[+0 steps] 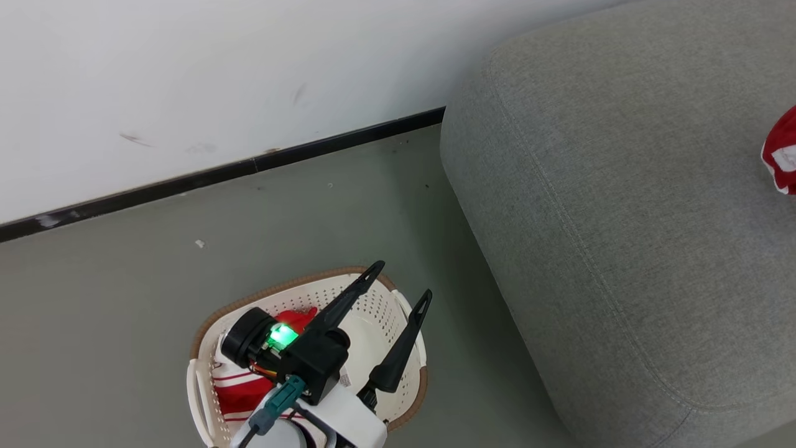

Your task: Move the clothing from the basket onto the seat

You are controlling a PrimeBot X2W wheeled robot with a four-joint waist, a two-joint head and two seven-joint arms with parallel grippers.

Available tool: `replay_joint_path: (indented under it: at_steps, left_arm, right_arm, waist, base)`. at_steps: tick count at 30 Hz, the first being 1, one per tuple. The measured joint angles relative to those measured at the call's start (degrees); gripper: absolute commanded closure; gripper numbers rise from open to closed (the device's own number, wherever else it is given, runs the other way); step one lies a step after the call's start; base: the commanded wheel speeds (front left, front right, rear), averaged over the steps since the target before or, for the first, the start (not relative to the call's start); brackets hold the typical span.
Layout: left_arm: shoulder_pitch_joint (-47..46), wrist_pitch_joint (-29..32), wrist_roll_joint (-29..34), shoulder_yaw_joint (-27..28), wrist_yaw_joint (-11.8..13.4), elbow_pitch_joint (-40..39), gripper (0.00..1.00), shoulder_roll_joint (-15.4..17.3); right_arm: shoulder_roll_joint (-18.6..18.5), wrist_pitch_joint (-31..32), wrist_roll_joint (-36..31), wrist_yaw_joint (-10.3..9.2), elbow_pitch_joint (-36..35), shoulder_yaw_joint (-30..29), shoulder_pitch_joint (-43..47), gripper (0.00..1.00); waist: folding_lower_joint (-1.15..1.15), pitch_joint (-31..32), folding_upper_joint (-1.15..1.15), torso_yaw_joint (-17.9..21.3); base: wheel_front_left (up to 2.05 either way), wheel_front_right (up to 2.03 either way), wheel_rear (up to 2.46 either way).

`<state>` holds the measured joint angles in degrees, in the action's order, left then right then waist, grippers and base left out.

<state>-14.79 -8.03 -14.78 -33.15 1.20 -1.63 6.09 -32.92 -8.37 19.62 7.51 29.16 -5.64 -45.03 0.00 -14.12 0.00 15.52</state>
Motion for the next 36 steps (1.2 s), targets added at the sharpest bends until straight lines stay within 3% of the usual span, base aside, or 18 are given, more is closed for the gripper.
replay_joint_path:
  at_steps: [6, 21, 28, 29, 31, 32, 33, 36]
  left_arm:
    - [-0.8, 1.0, 0.4, -0.1, 0.0, -1.4, 0.00, 0.7]
    - [-4.4, 2.5, 1.3, -0.1, -0.1, -3.2, 0.00, 1.5]
    - [-5.6, 2.5, 1.4, 0.3, -0.3, -3.5, 0.00, 1.7]
    - [-5.9, 2.5, 1.4, 0.5, -0.3, -3.6, 0.00, 1.7]
    - [-6.3, 2.5, 1.5, 0.8, -0.4, -3.6, 0.00, 1.8]
    - [-6.3, 2.5, 1.5, 0.9, -0.4, -3.6, 0.00, 2.0]
    - [-6.3, 2.5, 1.5, 1.0, -0.4, -3.6, 0.00, 2.1]
    - [-6.4, 2.4, 1.5, 1.4, -0.4, -3.3, 0.00, 3.0]
  right_arm:
    - [0.4, -3.3, -1.3, 0.00, 2.0, -1.2, -1.3, 1.00]
    - [10.6, -5.4, -0.2, 0.02, 10.5, -0.4, 7.0, 1.00]
    - [11.6, -5.8, -0.1, 0.02, 11.5, -0.6, 10.0, 1.00]
    - [11.9, -5.8, -0.1, 0.02, 11.4, -0.6, 10.2, 0.91]
    - [12.6, -5.8, -0.1, 0.02, 11.3, -0.8, 10.7, 0.58]
    - [13.1, -5.8, -0.1, 0.02, 11.2, -0.8, 10.8, 0.17]
    - [13.6, -5.8, -0.1, 0.02, 11.0, -0.7, 10.8, 0.00]
    - [14.8, -5.8, -0.1, 0.02, 9.2, -1.4, 10.9, 0.00]
  waist:
    - [0.00, -2.7, 0.00, -0.9]
    - [0.00, -8.8, 0.00, -1.7]
    - [0.00, -11.0, 0.00, -1.3]
    - [0.00, -11.2, 0.00, -1.2]
    - [0.00, -11.7, 0.00, -0.9]
    - [0.00, -11.9, 0.00, -0.8]
    - [0.00, -12.1, 0.00, -0.6]
    - [0.00, -12.2, 0.00, -0.1]
  base:
    - [0.00, 0.00, 0.00]
    - [0.00, 0.00, 0.00]
    - [0.00, 0.00, 0.00]
    - [0.00, 0.00, 0.00]
    - [0.00, 0.00, 0.00]
    - [0.00, 0.00, 0.00]
    - [0.00, 0.00, 0.00]
    - [0.00, 0.00, 0.00]
